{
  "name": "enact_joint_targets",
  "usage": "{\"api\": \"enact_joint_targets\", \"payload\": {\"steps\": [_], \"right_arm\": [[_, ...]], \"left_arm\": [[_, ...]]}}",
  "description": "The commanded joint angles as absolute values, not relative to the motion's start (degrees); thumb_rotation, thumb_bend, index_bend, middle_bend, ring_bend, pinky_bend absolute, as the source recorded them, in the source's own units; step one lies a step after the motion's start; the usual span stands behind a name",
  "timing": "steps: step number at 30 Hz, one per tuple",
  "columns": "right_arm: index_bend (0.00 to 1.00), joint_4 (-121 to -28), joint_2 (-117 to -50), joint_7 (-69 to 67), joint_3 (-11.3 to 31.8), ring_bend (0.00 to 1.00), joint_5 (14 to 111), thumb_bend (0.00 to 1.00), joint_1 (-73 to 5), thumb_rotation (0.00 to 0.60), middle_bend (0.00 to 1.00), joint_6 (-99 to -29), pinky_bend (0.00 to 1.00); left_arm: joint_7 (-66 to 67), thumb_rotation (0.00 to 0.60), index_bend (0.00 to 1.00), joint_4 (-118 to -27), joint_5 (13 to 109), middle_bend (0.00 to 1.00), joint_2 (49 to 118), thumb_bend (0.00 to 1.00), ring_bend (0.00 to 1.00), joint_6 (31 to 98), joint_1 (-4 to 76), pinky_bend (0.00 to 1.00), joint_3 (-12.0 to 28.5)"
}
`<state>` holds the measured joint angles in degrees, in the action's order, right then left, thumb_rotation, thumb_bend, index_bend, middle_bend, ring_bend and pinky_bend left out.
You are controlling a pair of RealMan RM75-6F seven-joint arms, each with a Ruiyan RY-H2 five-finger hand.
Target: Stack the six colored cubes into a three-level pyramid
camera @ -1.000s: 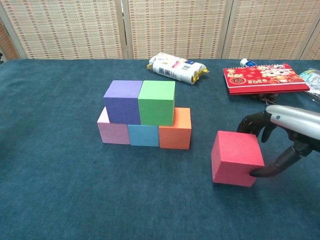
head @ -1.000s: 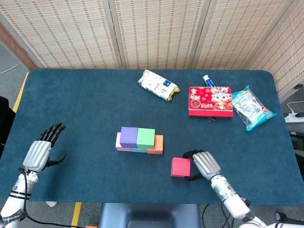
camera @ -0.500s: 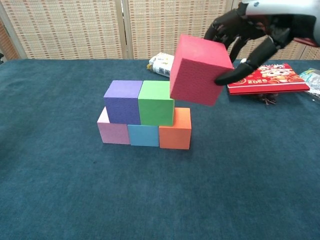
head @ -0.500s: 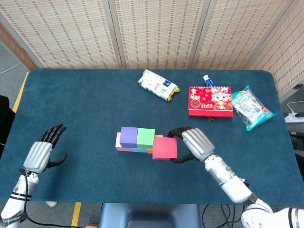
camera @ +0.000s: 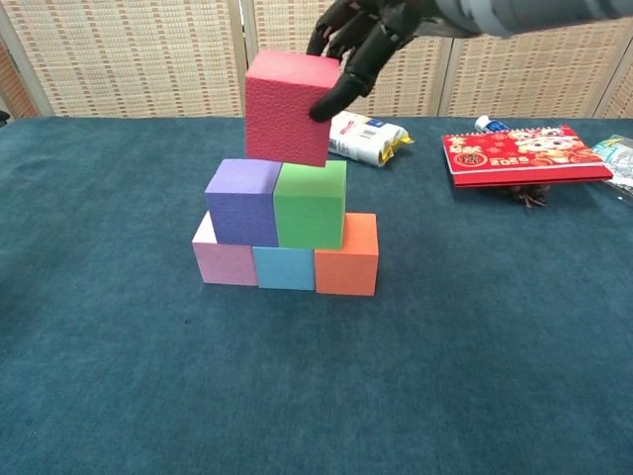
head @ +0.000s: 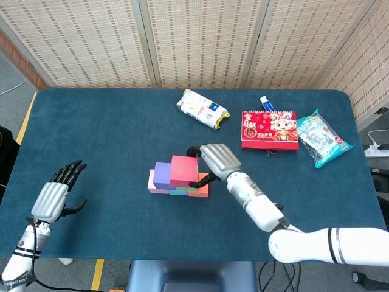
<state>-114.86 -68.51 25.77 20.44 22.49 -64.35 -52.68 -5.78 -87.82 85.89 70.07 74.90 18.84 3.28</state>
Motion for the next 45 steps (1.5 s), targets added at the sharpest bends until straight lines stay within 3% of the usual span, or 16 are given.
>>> {"api": "enact_joint_targets", "payload": {"steps": [1, 10, 45], "right_arm": [[0.6, -110.6, -71.43, 29.75, 20.52, 0.42, 16.0, 0.28, -70.08, 0.6, 0.48, -52.82, 0.39], [0.59, -105.78, -74.53, 30.41, 19.29, 0.42, 11.63, 0.28, -74.25, 0.6, 0.48, -51.93, 0.38], [0.57, -105.8, -76.35, 33.28, 16.9, 0.4, 7.89, 0.28, -77.6, 0.6, 0.48, -56.8, 0.37]], "left_arm": [[-5.99, 0.6, 0.0, -87.58, 85.79, 0.0, 70.19, 0.32, 0.0, 74.95, 18.75, 0.11, 3.29], [-6.93, 0.6, 0.0, -86.97, 85.55, 0.0, 70.5, 0.32, 0.0, 75.01, 18.51, 0.11, 3.31], [-8.17, 0.6, 0.0, -85.57, 86.12, 0.0, 71.23, 0.32, 0.0, 75.17, 18.19, 0.11, 2.96]]}}
